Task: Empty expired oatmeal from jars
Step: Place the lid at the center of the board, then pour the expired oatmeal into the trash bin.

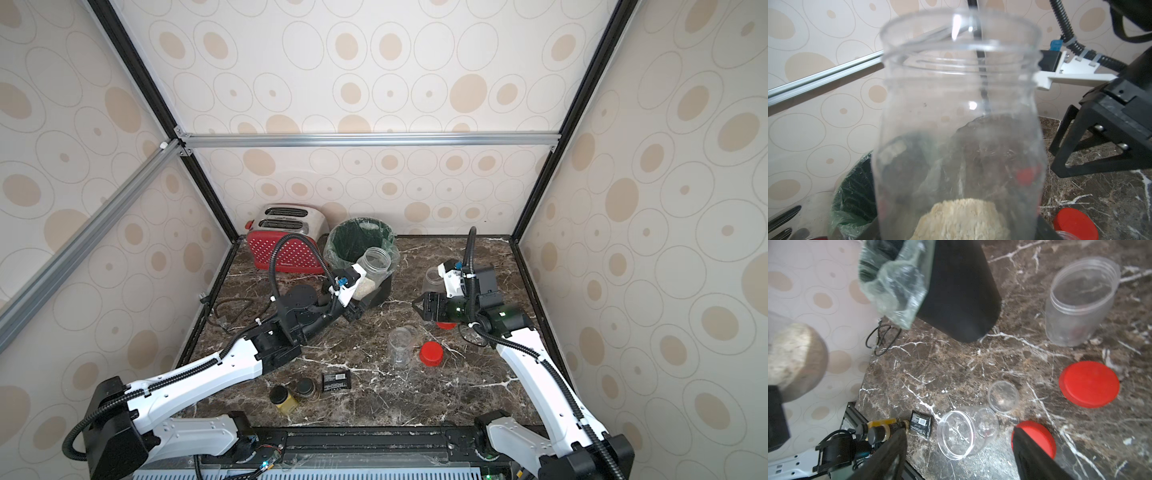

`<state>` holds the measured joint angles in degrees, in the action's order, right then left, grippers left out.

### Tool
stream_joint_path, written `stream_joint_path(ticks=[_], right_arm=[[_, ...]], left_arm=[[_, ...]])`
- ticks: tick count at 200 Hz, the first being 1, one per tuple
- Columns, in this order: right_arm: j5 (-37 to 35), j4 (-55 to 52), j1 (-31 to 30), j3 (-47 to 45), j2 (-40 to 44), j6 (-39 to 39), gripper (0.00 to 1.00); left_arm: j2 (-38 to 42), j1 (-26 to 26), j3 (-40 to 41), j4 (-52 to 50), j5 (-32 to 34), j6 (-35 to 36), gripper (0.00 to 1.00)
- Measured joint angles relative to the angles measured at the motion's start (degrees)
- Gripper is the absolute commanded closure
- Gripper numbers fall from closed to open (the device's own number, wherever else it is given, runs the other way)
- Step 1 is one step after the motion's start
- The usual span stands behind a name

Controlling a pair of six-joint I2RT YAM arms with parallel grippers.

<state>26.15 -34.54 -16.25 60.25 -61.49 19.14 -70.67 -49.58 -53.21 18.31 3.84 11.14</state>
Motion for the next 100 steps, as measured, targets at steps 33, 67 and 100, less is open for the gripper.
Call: stream_joint_path(ticks=[33, 67, 100], right_arm=[[2.9, 2.2, -5.4, 4.4, -1.1, -3.3, 0.14], [6.8, 7.2, -7.3, 5.5, -1.4, -5.3, 0.09], [9.6, 10.7, -7.5, 5.9, -3.1, -5.6, 0.08]], left_arm=[[-2.1, 0.6, -2.8, -2.0, -2.6, -1.4, 0.48], [-4.3, 1.2, -5.6, -4.4, -5.0, -2.3, 0.48], [-6.3, 1.6, -7.6, -5.8, -6.6, -2.7, 0.48]])
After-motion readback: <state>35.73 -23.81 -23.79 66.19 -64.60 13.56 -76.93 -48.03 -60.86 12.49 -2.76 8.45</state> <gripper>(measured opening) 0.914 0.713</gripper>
